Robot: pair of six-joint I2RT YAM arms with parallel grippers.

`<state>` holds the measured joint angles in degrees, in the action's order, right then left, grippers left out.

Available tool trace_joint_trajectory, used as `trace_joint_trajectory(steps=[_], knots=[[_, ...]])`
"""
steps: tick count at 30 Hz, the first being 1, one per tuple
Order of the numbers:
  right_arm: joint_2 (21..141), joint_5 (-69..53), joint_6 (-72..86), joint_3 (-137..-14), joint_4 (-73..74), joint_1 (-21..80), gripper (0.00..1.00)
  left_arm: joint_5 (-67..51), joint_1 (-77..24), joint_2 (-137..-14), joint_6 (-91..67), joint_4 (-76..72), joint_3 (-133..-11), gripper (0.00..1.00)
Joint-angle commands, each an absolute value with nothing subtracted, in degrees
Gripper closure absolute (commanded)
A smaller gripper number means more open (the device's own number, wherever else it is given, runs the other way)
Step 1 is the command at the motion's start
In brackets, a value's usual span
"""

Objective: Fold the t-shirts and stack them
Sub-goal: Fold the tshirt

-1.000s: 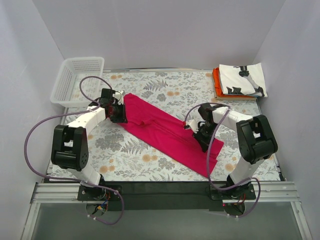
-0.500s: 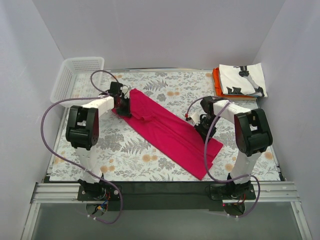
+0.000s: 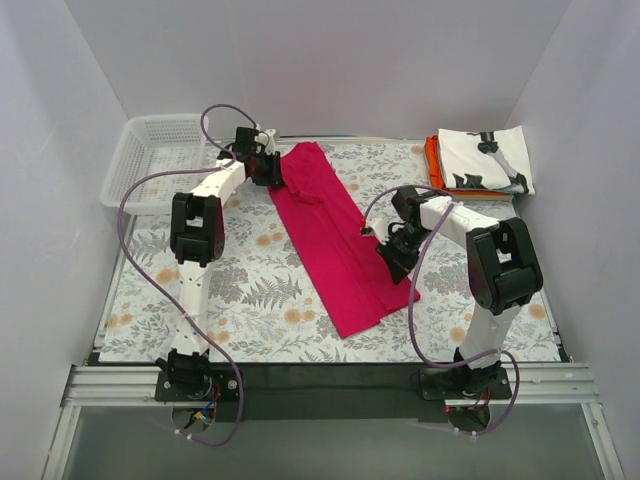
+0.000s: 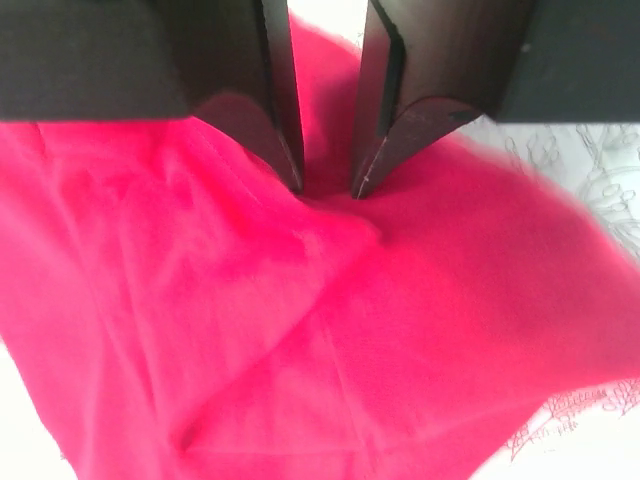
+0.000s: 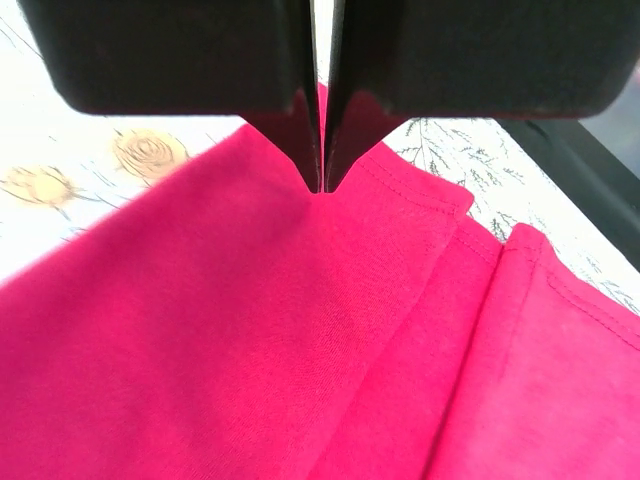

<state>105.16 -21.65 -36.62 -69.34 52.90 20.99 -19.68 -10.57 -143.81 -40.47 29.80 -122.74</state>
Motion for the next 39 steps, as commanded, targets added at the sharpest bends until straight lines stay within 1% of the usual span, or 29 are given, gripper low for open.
trace_joint_trajectory(steps=[1, 3, 6, 10, 13, 18, 20, 23, 25, 26, 29, 34, 39], knots=[[102.04, -23.30, -37.71, -71.11, 53.35, 20.83, 0.92, -23.55, -10.28, -129.75, -41.22, 25.42, -112.44, 0.73], [103.09, -22.76, -37.97, -70.14, 53.00, 21.00, 0.92, -24.52, -10.63, -125.19, -41.92, 25.14, -106.56, 0.73], [104.93, -23.29, -37.09, -68.29, 51.42, 21.79, 0.93, -24.87, -12.04, -120.69, -43.33, 25.14, -100.83, 0.73], [107.31, -23.64, -35.77, -65.75, 49.66, 23.81, 0.94, -25.66, -13.80, -117.43, -45.43, 23.82, -91.35, 0.75], [108.10, -25.31, -35.25, -62.94, 49.31, 26.80, 0.94, -25.58, -13.80, -116.55, -46.67, 23.38, -89.21, 0.76], [106.35, -31.28, -33.84, -58.19, 48.52, 36.81, 0.95, -26.01, -13.80, -115.05, -46.67, 22.76, -88.51, 0.76], [106.26, -35.39, -32.61, -58.36, 48.17, 39.97, 0.95, -26.46, -13.71, -115.05, -46.50, 22.85, -88.59, 0.76], [105.91, -38.49, -31.29, -60.29, 47.90, 46.47, 0.92, -26.63, -13.97, -115.40, -46.49, 22.85, -88.68, 0.76], [105.30, -39.11, -30.59, -62.04, 47.99, 46.85, 0.90, -26.89, -14.33, -116.54, -46.58, 23.29, -89.12, 0.76], [104.42, -38.24, -30.15, -62.49, 48.08, 46.32, 0.87, -27.42, -14.59, -116.72, -46.67, 23.38, -89.21, 0.77], [101.44, -36.13, -30.15, -63.10, 48.34, 44.31, 0.84, -28.47, -15.73, -116.72, -46.41, 23.56, -88.25, 0.77], [97.74, -35.86, -30.50, -63.37, 48.43, 40.96, 0.83, -30.85, -17.05, -115.93, -48.69, 20.48, -85.61, 0.79], [97.91, -35.95, -31.02, -64.86, 48.78, 36.13, 0.84, -33.31, -17.14, -113.12, -52.20, 13.90, -83.41, 0.81]])
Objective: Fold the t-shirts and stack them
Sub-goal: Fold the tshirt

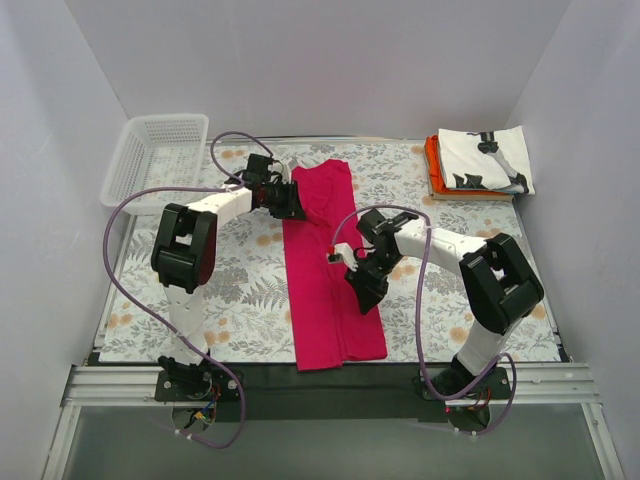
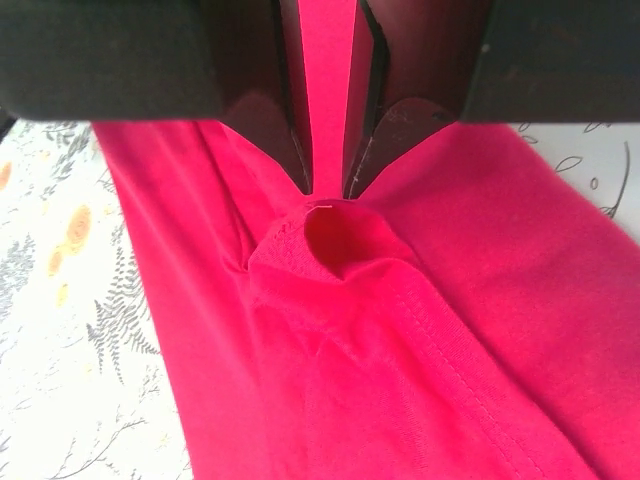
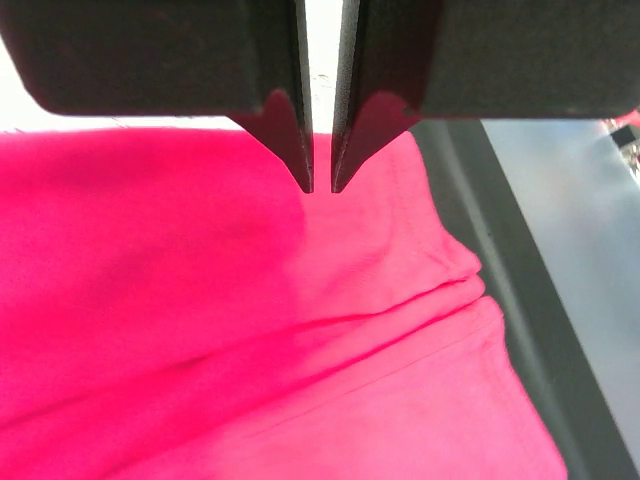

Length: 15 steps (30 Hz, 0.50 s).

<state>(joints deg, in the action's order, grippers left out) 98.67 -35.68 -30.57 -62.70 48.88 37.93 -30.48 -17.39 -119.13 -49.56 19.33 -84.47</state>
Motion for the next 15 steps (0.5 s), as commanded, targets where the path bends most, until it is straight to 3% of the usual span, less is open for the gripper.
trace_joint_trajectory(steps=[1, 15], knots=[[98.08, -35.95, -31.29, -65.21, 49.13, 35.60, 0.84, -33.57, -17.14, -112.68, -52.55, 13.02, -83.15, 0.81], [100.19, -35.60, -31.73, -68.11, 49.83, 31.56, 0.85, -38.40, -18.28, -115.22, -57.48, 8.35, -86.31, 0.84]])
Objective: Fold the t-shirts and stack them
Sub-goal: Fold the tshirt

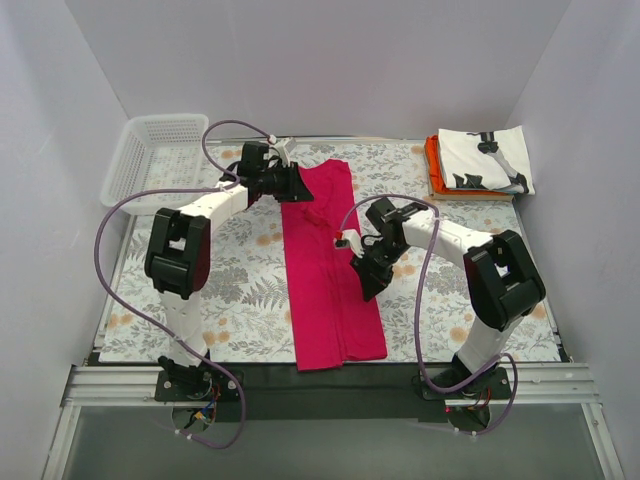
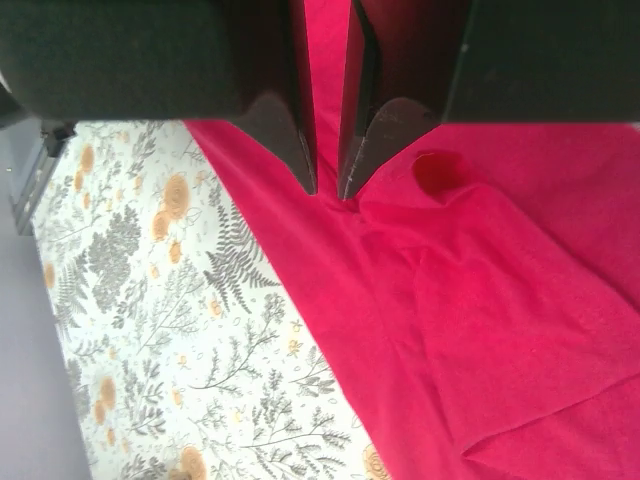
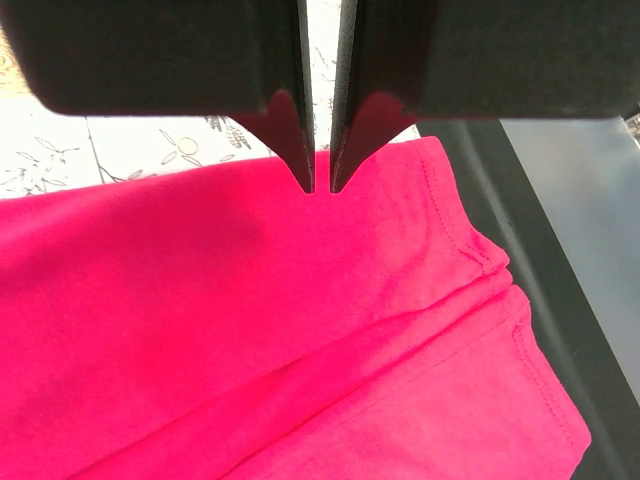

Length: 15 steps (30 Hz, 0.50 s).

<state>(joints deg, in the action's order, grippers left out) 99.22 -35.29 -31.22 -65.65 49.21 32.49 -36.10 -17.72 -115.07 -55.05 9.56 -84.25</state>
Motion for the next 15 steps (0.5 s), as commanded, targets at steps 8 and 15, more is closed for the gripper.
trace_joint_trajectory(steps=[8, 15], knots=[[103.09, -37.79, -30.85, -70.49, 49.92, 26.81, 0.84, -38.32, -19.25, -121.37, -60.55, 8.26, -83.94, 0.78], [104.85, -37.79, -31.29, -71.63, 50.10, 24.79, 0.84, -34.54, -18.46, -128.21, -62.05, 8.08, -84.01, 0.82]])
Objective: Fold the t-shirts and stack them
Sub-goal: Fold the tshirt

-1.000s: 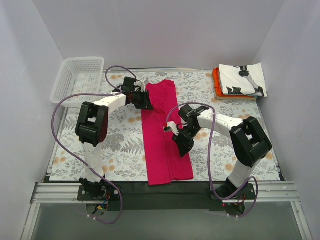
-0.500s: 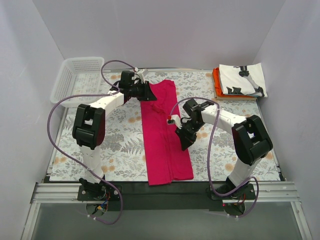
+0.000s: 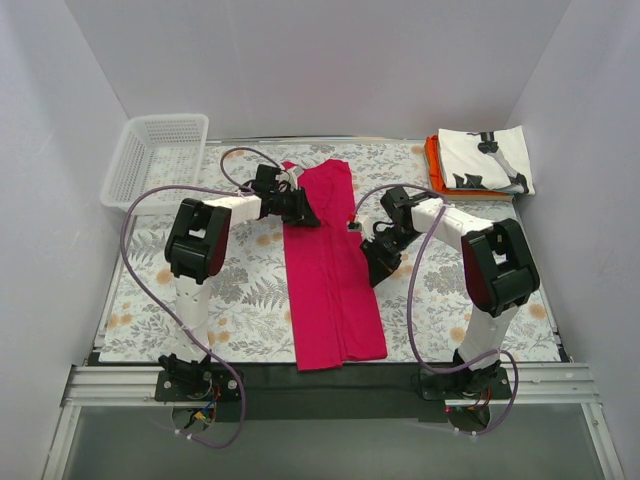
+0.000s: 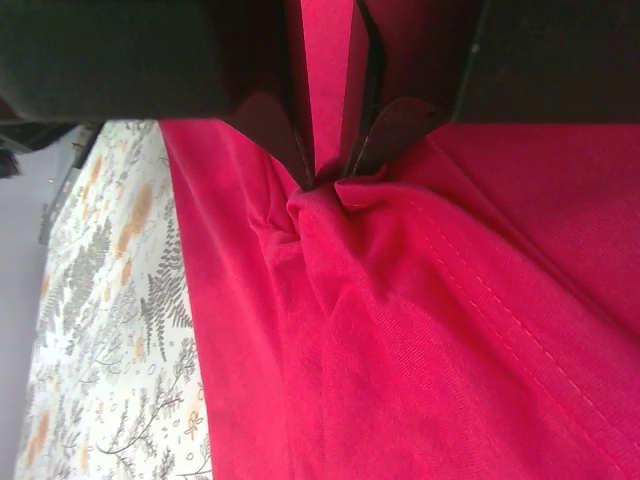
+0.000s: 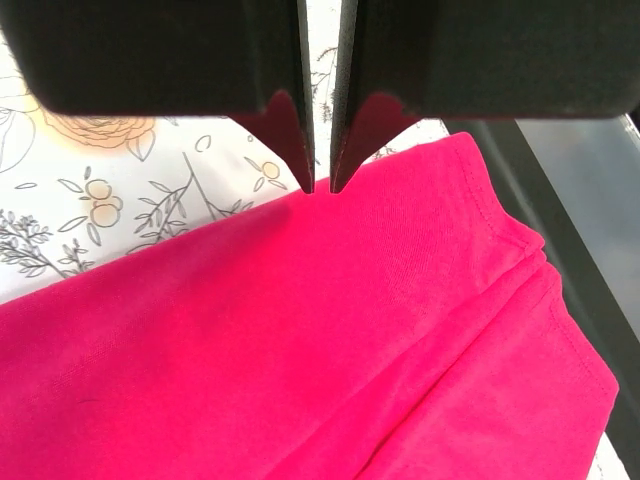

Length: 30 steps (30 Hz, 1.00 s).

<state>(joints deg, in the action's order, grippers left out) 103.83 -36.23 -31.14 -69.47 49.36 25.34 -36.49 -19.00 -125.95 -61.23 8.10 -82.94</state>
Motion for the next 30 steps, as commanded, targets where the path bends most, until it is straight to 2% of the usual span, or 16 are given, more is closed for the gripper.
trace_joint_trajectory(steps=[1, 5, 11, 16, 19, 21, 23, 26, 27, 30], knots=[[105.20, -37.79, -31.29, -72.15, 50.10, 24.61, 0.84, -34.72, -18.11, -129.28, -62.57, 8.17, -84.63, 0.82], [107.31, -37.79, -31.20, -73.91, 50.01, 23.91, 0.84, -35.96, -16.96, -135.34, -59.96, 9.92, -91.21, 0.82], [110.21, -38.15, -31.29, -76.72, 50.01, 23.20, 0.84, -36.56, -13.89, -145.70, -57.92, 15.99, -109.58, 0.81], [111.36, -36.66, -31.11, -79.54, 50.18, 22.50, 0.82, -40.95, -12.13, -148.97, -57.31, 16.52, -117.85, 0.75], [109.61, -35.08, -31.37, -81.56, 50.45, 22.32, 0.78, -47.95, -12.13, -146.00, -56.87, 15.56, -118.92, 0.71], [108.03, -34.72, -31.64, -82.09, 50.71, 22.32, 0.65, -50.79, -12.13, -140.65, -56.78, 13.81, -117.17, 0.67], [104.95, -34.28, -32.69, -81.92, 50.98, 22.32, 0.55, -52.47, -12.13, -135.64, -56.43, 12.49, -114.62, 0.58], [99.78, -31.38, -35.23, -79.11, 50.89, 23.20, 0.54, -51.25, -12.13, -123.52, -52.13, 10.99, -106.64, 0.57], [98.45, -30.68, -35.77, -78.06, 50.89, 23.46, 0.54, -50.63, -12.13, -120.35, -50.81, 10.46, -100.52, 0.56], [93.27, -27.43, -39.10, -73.14, 50.10, 25.74, 0.60, -48.78, -12.22, -105.69, -43.09, 10.55, -89.69, 0.57]])
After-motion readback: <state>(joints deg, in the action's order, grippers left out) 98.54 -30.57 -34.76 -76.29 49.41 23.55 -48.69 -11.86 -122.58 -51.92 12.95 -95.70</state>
